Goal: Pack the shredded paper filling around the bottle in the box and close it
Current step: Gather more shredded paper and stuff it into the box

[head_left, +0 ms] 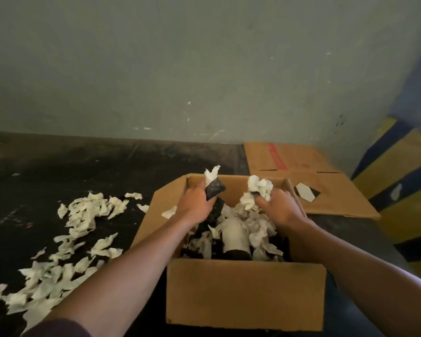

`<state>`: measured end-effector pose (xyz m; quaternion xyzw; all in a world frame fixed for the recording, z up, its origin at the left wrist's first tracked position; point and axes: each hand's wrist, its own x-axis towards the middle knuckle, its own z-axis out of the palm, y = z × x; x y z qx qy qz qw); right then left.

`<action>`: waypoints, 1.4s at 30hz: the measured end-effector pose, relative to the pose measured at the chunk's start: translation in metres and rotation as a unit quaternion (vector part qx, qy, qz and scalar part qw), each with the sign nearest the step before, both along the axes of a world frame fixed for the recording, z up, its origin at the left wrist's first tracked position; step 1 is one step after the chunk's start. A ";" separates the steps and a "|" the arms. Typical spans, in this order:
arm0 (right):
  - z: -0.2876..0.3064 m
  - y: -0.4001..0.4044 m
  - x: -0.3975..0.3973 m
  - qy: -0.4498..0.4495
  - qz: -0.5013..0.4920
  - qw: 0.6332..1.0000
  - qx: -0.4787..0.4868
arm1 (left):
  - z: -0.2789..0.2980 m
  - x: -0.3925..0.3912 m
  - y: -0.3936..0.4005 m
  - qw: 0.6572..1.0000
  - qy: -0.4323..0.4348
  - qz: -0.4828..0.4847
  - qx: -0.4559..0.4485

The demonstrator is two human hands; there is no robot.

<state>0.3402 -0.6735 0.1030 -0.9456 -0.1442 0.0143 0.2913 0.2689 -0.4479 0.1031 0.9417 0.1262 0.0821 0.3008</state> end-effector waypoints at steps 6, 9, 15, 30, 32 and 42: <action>-0.028 0.010 0.036 0.081 0.150 0.981 -0.089 | -0.024 0.016 -0.005 0.990 0.130 -0.035 -0.029; -0.026 0.004 0.046 0.098 0.175 0.980 -0.002 | -0.031 0.027 -0.004 0.979 0.194 -0.058 -0.005; -0.049 0.000 0.071 0.154 0.067 0.985 0.050 | -0.054 0.045 -0.015 0.948 0.316 -0.015 0.009; -0.079 0.005 0.096 0.326 0.185 0.907 -0.194 | -0.073 0.050 -0.009 0.905 0.419 -0.073 -0.015; -0.066 -0.002 0.092 0.357 0.176 0.885 -0.242 | -0.062 0.040 -0.012 0.897 0.431 -0.099 -0.024; -0.044 -0.005 0.046 0.442 0.158 0.857 -0.211 | -0.067 0.017 -0.026 0.881 0.448 -0.153 -0.026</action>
